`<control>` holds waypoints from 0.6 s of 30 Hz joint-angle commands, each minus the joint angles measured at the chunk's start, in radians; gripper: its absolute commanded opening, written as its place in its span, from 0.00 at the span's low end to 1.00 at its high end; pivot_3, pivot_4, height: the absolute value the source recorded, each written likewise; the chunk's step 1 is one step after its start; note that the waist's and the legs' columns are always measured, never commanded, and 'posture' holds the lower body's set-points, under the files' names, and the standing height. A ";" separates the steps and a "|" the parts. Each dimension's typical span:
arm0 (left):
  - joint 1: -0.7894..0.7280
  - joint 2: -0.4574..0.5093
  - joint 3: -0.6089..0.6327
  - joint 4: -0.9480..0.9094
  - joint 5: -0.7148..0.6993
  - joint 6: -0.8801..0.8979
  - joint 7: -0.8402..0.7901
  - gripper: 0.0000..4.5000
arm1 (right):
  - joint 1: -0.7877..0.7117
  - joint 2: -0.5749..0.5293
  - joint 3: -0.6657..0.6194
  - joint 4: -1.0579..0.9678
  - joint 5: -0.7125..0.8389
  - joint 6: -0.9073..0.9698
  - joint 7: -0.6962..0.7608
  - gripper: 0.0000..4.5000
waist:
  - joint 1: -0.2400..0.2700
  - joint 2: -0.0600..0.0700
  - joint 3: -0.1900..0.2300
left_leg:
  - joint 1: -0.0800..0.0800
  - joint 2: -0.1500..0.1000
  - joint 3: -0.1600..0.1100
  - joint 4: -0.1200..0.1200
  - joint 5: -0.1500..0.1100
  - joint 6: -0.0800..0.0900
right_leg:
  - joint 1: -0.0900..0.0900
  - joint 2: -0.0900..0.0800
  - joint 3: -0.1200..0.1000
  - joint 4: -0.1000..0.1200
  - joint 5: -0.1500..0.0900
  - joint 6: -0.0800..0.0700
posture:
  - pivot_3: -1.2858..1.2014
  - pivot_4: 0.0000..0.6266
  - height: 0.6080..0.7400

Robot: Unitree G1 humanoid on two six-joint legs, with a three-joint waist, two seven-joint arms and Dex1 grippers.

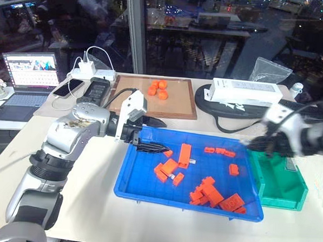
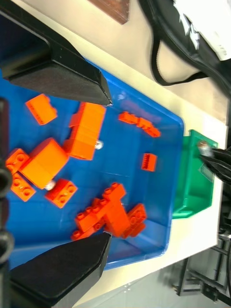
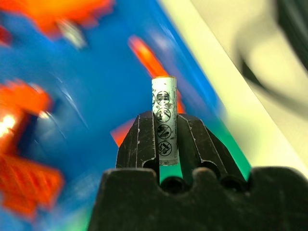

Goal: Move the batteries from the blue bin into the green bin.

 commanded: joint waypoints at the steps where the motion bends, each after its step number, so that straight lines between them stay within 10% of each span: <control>1: -0.032 -0.018 -0.007 0.002 0.006 -0.033 -0.018 1.00 | 0.091 0.008 -0.136 -0.031 0.018 0.056 -0.066 0.05 | -0.005 0.000 0.000 | 0.000 0.000 0.001 0.000 0.000 0.000 | 0.000 0.000 0.000 0.000 0.000 0.000 | 0.52 0.24 0.69; 6: -0.036 -0.026 -0.012 0.007 0.013 -0.036 -0.021 1.00 | 0.195 0.040 -0.163 -0.079 0.035 0.081 -0.136 0.05 | -0.019 0.001 0.000 | 0.001 0.001 0.001 0.000 0.000 0.000 | 0.000 0.000 0.002 0.001 0.000 0.000 | 0.52 0.24 0.69; 18: -0.015 0.001 -0.002 -0.011 0.022 -0.021 -0.013 1.00 | 0.194 0.004 -0.166 -0.108 0.093 0.093 -0.202 1.00 | -0.024 0.001 0.000 | 0.001 0.000 0.002 0.000 0.000 0.000 | 0.000 0.000 0.001 0.001 -0.003 0.004 | 0.52 0.24 0.69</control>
